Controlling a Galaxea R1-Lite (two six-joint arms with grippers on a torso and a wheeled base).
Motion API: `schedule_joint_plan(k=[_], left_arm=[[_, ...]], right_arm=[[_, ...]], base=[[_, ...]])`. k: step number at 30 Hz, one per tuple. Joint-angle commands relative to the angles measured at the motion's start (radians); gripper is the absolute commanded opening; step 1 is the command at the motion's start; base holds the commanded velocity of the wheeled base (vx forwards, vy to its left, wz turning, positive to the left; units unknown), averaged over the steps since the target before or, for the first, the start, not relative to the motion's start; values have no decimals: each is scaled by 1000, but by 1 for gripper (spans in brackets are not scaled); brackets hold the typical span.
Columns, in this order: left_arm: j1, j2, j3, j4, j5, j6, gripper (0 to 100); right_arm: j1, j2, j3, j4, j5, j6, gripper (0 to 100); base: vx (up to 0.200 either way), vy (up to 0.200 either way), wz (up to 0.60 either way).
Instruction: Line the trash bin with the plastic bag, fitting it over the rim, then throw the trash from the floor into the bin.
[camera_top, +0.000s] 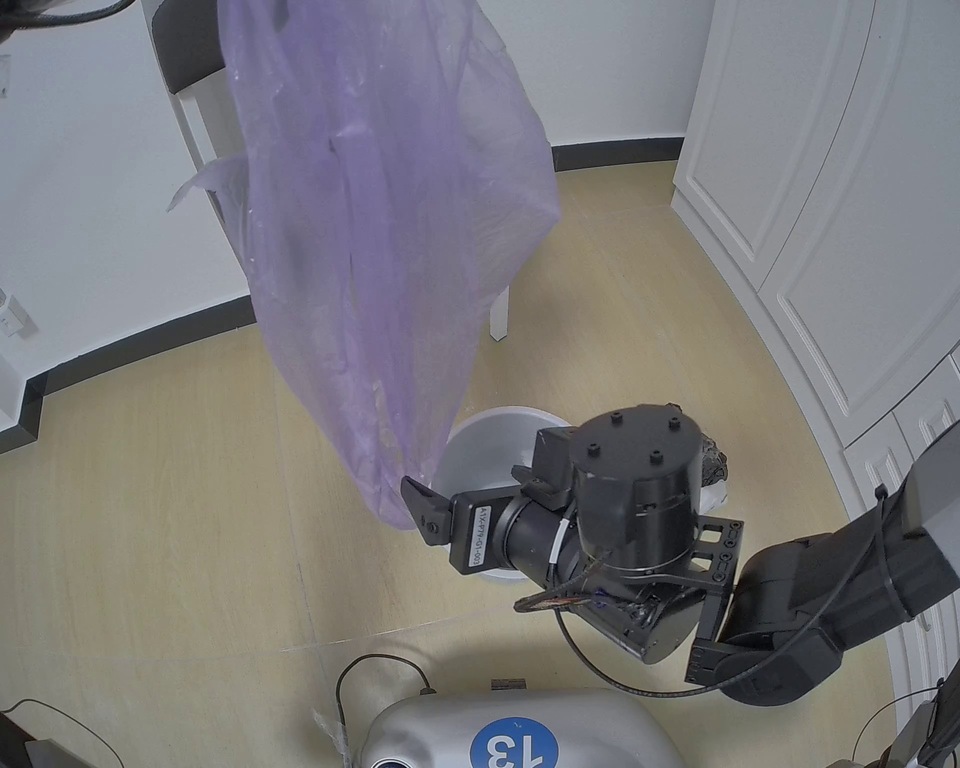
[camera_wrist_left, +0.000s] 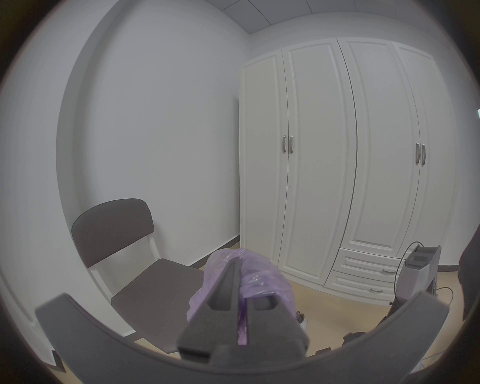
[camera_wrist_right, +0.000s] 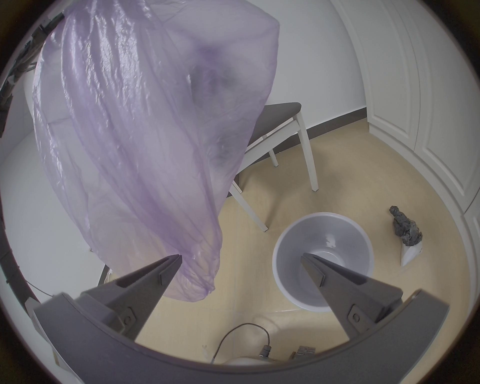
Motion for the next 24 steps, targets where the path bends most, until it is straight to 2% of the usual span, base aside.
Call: schedule_joint_plan(k=[1, 24], left_arm=[[2, 2, 0, 0, 1, -2, 0], [8, 1, 0, -6, 1, -3, 0]], right_arm=[[2, 9, -30, 4, -1, 1, 100], [58, 13, -176, 78, -14, 1, 100]], base=[[0, 0, 0], [0, 0, 0]])
